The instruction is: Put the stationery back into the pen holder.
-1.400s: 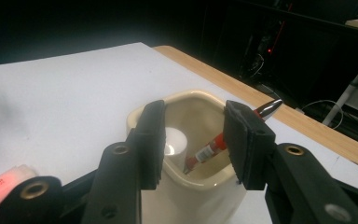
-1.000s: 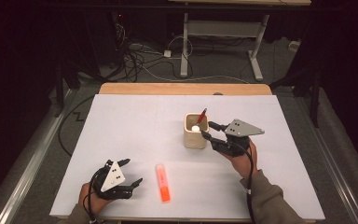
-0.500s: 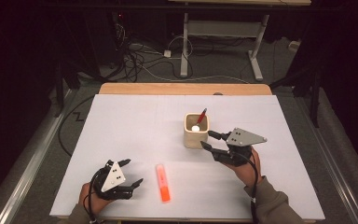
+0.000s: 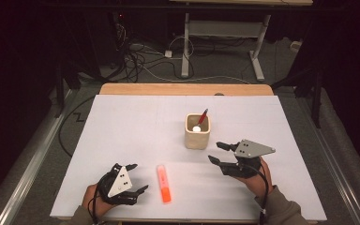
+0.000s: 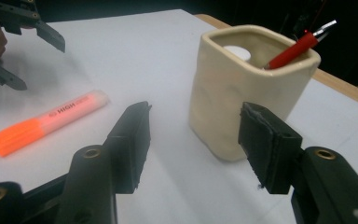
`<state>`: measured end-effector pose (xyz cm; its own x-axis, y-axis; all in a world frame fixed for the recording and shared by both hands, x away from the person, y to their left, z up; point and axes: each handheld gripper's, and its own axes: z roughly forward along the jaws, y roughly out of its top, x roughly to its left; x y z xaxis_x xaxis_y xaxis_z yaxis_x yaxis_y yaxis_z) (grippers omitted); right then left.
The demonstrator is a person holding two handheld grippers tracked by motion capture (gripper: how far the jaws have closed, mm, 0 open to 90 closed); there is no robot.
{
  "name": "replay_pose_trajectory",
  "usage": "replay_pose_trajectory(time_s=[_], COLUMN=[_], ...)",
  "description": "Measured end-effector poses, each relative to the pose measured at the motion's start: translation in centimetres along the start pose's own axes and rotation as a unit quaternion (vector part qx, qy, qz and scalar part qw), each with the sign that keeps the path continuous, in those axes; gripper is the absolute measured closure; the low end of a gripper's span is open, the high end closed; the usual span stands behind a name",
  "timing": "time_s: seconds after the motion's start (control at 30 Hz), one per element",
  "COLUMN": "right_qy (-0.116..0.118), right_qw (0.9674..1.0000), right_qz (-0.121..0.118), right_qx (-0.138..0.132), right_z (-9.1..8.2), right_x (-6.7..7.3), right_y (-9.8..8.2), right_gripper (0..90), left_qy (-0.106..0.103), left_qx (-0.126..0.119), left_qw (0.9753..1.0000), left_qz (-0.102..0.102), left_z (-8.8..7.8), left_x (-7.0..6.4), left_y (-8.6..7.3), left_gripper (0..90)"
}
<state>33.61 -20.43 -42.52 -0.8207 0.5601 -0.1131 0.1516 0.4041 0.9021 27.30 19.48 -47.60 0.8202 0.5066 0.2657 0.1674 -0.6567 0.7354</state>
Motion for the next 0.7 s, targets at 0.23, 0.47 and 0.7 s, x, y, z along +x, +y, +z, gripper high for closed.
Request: replay_pose_trajectory(time_s=[0.23,0.47,0.7], right_qy=[-0.002,0.003,0.012], right_qw=[0.9999,0.9996,0.9991], right_qz=[0.012,0.017,0.020], right_qx=[0.011,0.021,0.037], right_z=[-1.2,-1.8,-2.0], right_x=[-0.1,0.1,0.4], right_y=[-1.2,-1.9,-2.5], right_gripper=[41.7,40.6,40.1], left_qy=[-0.017,-0.033,-0.038], left_qx=[0.007,0.007,0.006], left_qw=[0.9996,0.9988,0.9984], left_qz=[0.021,0.034,0.042], left_z=[0.7,1.3,1.4], left_x=[-1.1,-1.8,-1.9], left_y=[0.8,1.4,2.0], left_gripper=[22.1,22.1,22.1])
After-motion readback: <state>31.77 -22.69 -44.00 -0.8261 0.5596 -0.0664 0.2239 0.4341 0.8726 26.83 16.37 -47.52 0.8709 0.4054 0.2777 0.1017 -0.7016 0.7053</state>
